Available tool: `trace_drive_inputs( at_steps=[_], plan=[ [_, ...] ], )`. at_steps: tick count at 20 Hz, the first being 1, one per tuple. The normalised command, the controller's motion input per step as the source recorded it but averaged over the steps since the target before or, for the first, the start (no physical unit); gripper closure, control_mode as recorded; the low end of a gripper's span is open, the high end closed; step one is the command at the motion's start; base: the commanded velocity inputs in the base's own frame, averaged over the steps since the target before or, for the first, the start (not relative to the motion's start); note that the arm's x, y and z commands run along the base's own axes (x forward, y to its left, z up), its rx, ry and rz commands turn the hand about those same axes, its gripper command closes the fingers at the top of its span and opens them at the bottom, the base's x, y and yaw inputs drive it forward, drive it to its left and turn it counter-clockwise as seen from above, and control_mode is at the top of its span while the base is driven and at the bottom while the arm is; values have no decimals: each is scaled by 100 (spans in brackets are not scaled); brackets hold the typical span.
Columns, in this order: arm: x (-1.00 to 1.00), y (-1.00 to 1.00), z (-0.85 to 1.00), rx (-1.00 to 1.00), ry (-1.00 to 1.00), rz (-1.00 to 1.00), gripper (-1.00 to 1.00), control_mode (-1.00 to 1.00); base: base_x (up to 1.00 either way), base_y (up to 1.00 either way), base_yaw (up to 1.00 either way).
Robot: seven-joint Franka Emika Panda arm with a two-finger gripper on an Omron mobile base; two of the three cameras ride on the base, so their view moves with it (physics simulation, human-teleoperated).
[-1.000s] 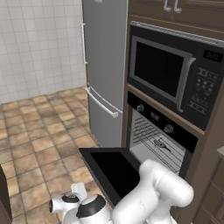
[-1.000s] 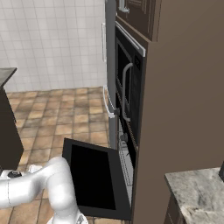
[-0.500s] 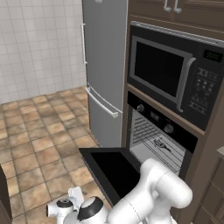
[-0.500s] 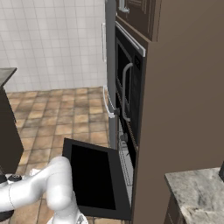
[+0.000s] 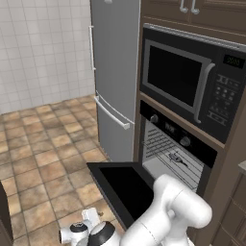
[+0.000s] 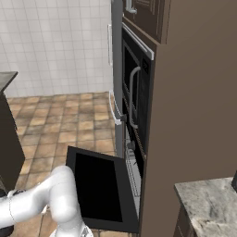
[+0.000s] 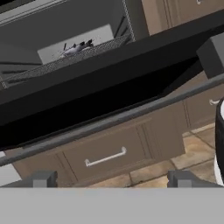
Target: Place the fish on the rack of the oven, and slide the rack back inside. Close the oven door.
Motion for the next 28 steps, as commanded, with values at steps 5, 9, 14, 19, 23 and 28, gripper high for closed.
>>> trace_drive_inputs(
  at_steps=[5, 9, 14, 19, 23, 28],
  plan=[
    [35, -36, -20, -28, 12, -3, -100, -100, 0, 0, 0],
    [58, -26, -4, -27, 14, -3, -100, -100, 0, 0, 0],
    [74, -20, 2, -28, 16, -3, -100, -100, 0, 0, 0],
    [57, -28, 6, -30, 15, -8, -100, -100, 0, 0, 0],
    [69, -21, -13, -31, 20, -10, -100, -100, 0, 0, 0],
    [93, 28, -72, -40, 37, -2, -100, -100, 0, 0, 0]
  ],
)
